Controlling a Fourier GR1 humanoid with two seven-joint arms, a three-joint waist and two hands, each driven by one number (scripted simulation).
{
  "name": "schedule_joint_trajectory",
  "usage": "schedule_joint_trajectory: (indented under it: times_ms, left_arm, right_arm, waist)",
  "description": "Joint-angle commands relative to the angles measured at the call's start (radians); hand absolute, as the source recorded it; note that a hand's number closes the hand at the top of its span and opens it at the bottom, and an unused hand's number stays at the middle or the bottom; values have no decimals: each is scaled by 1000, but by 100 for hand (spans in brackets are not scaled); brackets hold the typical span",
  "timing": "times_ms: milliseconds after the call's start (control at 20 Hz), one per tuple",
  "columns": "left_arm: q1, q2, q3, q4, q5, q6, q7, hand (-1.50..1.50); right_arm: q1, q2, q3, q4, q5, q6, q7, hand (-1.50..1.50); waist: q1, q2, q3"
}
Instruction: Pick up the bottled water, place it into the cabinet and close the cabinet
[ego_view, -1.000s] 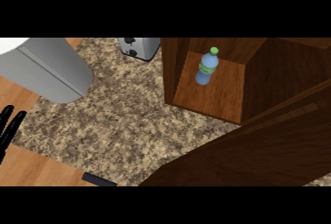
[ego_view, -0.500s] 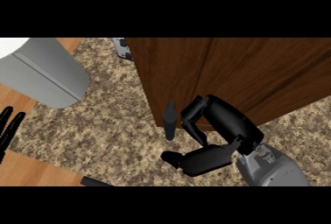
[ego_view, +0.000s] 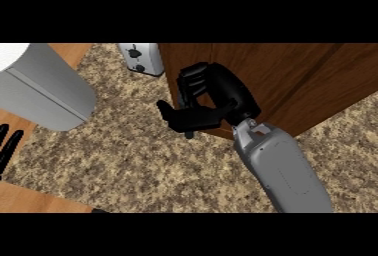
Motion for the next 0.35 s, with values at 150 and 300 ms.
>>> schedule_joint_trajectory:
  times_ms: [150,300]
  left_arm:
    - [29,-5,6,12,-12,-28,-15,-150]
    - [26,1,29,29,-1,-29,-18,-150]
  right_arm:
    - [-195,-1,-109,203,-42,-192,-51,-150]
    - [-210,-1,-84,254,-54,-208,-79,-150]
  waist:
    - [-3,10,-2]
    - [-13,14,-2]
